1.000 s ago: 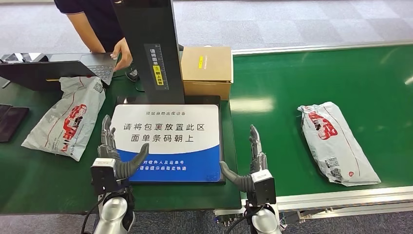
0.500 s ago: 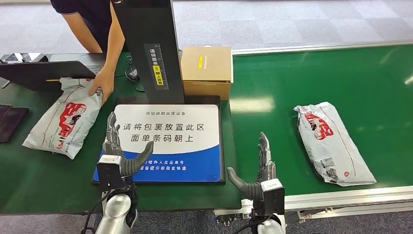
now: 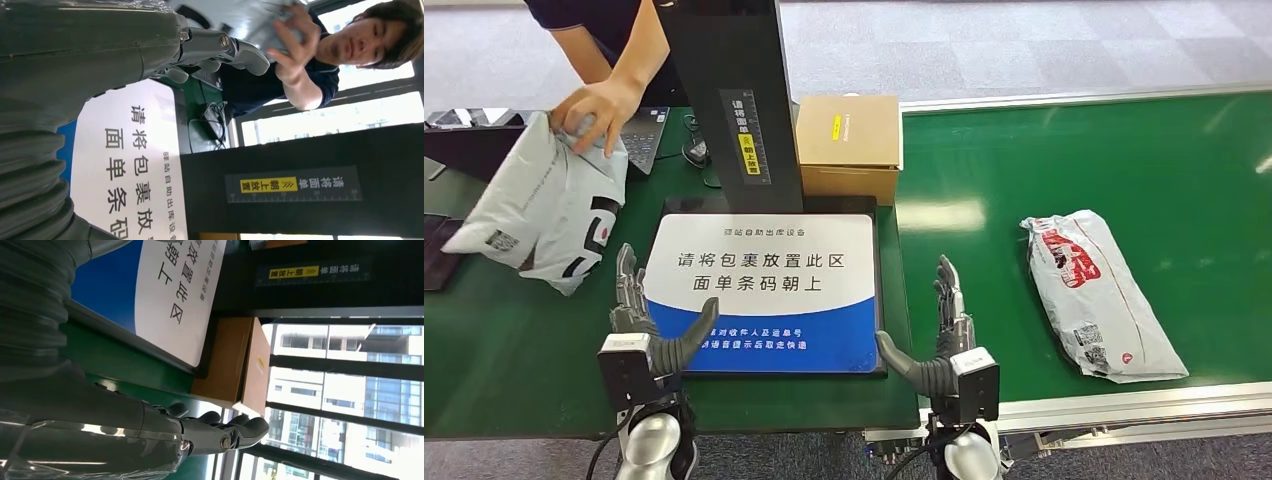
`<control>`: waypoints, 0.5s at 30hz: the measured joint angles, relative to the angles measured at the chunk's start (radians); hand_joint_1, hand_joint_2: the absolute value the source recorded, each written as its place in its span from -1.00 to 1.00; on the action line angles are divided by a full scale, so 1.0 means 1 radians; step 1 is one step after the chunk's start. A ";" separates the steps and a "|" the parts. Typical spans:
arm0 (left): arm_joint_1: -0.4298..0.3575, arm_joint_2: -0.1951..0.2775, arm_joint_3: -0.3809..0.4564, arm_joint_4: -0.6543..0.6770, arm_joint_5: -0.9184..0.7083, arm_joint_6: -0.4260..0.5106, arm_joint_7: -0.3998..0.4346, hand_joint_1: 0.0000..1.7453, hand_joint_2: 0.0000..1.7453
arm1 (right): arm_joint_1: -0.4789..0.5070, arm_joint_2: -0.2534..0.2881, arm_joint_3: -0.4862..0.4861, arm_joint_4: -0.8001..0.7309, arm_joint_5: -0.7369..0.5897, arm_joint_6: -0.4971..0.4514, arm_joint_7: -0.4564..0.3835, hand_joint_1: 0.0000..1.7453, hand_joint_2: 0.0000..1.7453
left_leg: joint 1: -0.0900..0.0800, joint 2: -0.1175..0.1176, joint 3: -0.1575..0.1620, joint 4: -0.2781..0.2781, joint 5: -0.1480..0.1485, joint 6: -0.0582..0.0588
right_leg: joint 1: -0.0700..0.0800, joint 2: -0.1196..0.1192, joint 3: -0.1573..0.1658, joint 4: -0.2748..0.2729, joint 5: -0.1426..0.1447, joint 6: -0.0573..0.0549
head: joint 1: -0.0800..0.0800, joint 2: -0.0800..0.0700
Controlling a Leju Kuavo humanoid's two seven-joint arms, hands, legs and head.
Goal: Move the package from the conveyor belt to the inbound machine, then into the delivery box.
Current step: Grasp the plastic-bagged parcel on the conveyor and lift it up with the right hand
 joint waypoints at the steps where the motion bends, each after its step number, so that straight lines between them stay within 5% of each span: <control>1: 0.005 0.000 0.002 -0.012 -0.002 0.001 -0.001 -1.00 1.00 | -0.011 0.000 0.002 0.003 0.008 0.004 0.005 -1.00 1.00 | 0.000 0.000 0.000 0.000 0.000 0.000 | 0.000 0.000 0.000 0.000 0.000 0.000 | 0.000 0.000; 15: 0.013 0.000 0.010 -0.035 -0.009 0.007 -0.004 -1.00 1.00 | -0.051 0.000 0.000 0.010 0.030 0.019 0.019 -1.00 1.00 | 0.000 0.000 0.000 0.000 0.000 0.000 | 0.000 0.000 0.000 0.000 0.000 0.000 | 0.000 0.000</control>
